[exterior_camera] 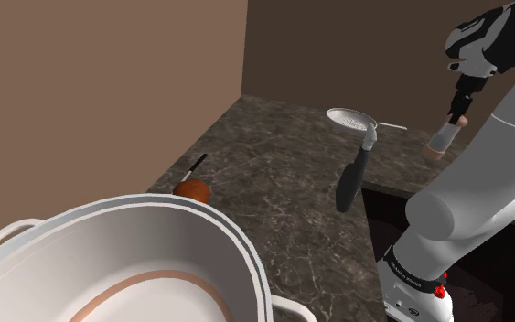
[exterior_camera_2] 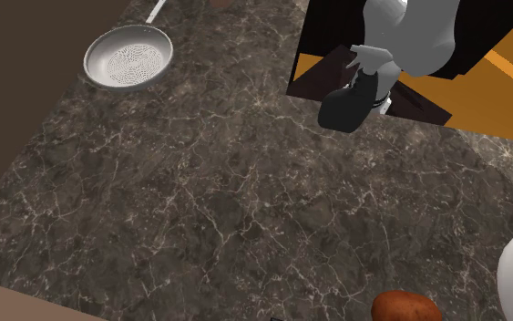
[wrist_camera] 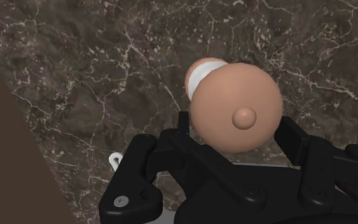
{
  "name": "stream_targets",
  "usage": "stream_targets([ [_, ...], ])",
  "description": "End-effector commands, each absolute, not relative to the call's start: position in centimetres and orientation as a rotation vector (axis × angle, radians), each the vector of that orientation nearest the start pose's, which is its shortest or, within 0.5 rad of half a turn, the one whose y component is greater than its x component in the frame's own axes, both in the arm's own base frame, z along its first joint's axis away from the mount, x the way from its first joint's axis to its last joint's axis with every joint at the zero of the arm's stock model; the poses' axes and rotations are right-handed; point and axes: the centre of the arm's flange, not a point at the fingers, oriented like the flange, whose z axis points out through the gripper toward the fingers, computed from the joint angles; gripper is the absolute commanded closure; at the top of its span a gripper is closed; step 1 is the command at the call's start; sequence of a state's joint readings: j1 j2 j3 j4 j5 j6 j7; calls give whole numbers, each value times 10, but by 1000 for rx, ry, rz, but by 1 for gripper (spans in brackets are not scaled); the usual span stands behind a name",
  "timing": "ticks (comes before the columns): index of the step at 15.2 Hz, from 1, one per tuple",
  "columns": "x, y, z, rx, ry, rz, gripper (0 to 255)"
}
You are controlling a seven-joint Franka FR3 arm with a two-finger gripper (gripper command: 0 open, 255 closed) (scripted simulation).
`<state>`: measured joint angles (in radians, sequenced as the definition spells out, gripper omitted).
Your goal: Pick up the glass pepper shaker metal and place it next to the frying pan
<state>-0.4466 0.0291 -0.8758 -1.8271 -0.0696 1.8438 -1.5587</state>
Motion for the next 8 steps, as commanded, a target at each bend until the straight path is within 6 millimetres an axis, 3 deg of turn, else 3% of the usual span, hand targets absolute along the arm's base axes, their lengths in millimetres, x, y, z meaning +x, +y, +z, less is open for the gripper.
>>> stream_targets([
  [1, 138, -551, 515, -3123, -401, 140, 255],
  [4, 138, -551, 515, -3123, -401, 140, 255],
  [5, 138, -551, 515, -3123, -401, 140, 0],
  [8, 138, -551, 516, -3123, -401, 140, 0],
])
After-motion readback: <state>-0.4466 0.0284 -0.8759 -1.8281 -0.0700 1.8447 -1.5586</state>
